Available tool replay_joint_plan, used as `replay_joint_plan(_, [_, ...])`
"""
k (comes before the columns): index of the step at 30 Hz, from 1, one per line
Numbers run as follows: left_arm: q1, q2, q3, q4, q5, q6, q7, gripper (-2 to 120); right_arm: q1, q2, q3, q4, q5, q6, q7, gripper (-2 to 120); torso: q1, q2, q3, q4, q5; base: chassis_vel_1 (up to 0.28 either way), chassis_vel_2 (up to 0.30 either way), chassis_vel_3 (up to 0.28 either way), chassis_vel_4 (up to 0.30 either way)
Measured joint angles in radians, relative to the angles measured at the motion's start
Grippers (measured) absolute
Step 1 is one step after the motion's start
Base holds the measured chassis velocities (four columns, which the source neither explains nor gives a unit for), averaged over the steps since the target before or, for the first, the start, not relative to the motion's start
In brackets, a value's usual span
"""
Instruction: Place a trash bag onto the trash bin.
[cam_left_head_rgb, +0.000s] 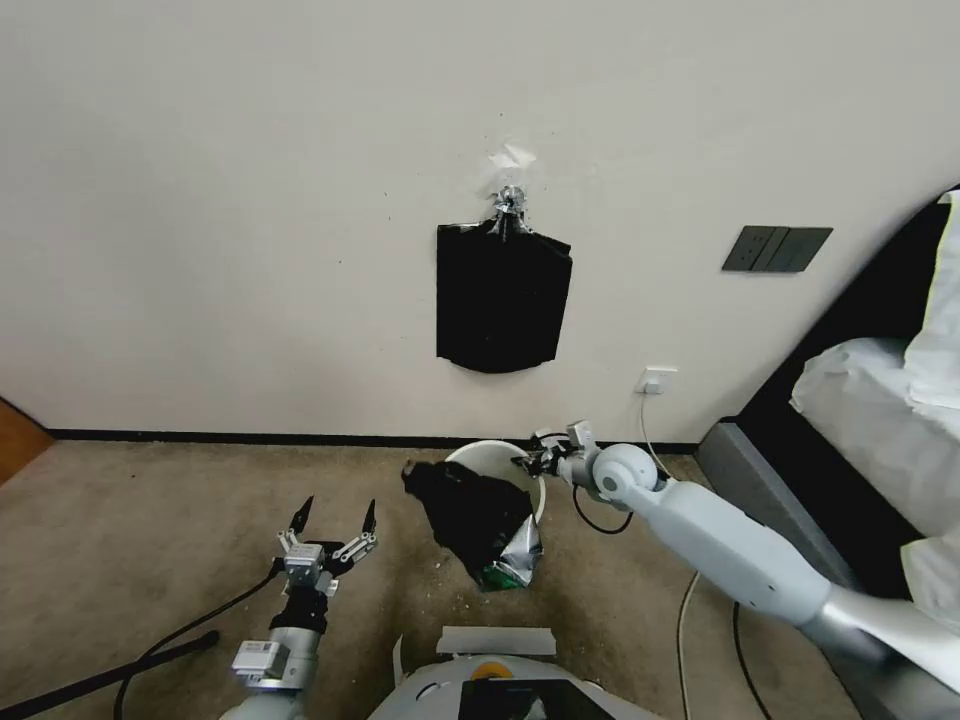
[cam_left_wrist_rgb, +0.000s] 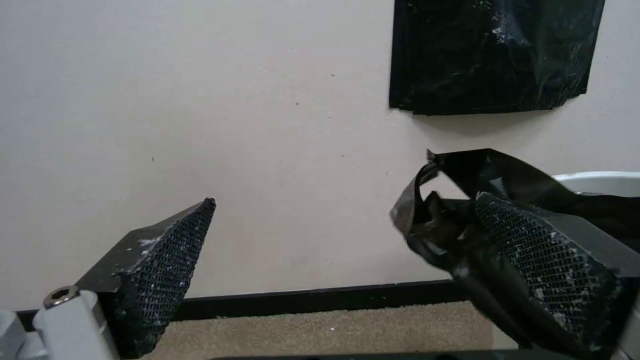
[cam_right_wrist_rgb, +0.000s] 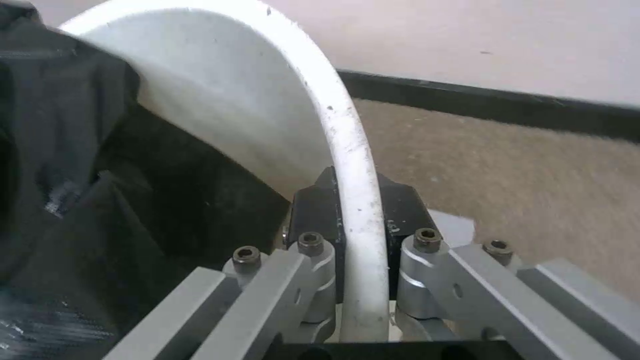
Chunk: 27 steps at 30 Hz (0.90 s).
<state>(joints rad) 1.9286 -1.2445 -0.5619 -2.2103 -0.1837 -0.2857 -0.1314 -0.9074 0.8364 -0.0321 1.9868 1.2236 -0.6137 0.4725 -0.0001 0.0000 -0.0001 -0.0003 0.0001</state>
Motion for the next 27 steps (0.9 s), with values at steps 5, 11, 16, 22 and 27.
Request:
replay_joint_plan(5, [-0.018, 0.011, 0.010, 0.000, -0.016, 0.019, -0.008, 100, -0.131, 0.049, 0.092, 0.099, 0.002, 0.071, 0.174, 6, 0.000, 0.000, 0.000, 0.0003, -0.0003, 0.000, 0.000, 0.000, 0.000])
replay_joint_plan(11, [-0.028, 0.025, 0.011, -0.004, -0.036, 0.033, -0.010, 100, -0.222, 0.135, 0.148, 0.113, -0.052, 0.148, 0.263, 6, 0.000, 0.000, 0.000, 0.0003, 0.0000, 0.000, 0.000, 0.000, 0.000])
replay_joint_plan(16, [-0.032, 0.034, 0.004, -0.004, -0.047, 0.037, -0.011, 100, -0.292, 0.210, 0.152, 0.094, -0.126, 0.184, 0.246, 6, 0.000, 0.000, 0.000, 0.0003, -0.0003, 0.000, 0.000, 0.000, 0.000])
replay_joint_plan(22, [-0.035, 0.034, 0.003, -0.004, -0.051, 0.038, -0.011, 100, -0.333, 0.284, 0.150, 0.060, -0.194, 0.194, 0.225, 6, 0.000, 0.000, 0.000, 0.0003, -0.0003, 0.000, 0.000, 0.000, 0.000])
replay_joint_plan(27, [-0.029, 0.031, 0.004, -0.005, -0.050, 0.038, -0.011, 100, -0.347, 0.339, 0.152, 0.013, -0.234, 0.216, 0.205, 6, 0.000, 0.000, 0.000, 0.0004, -0.0002, 0.000, 0.000, 0.000, 0.000])
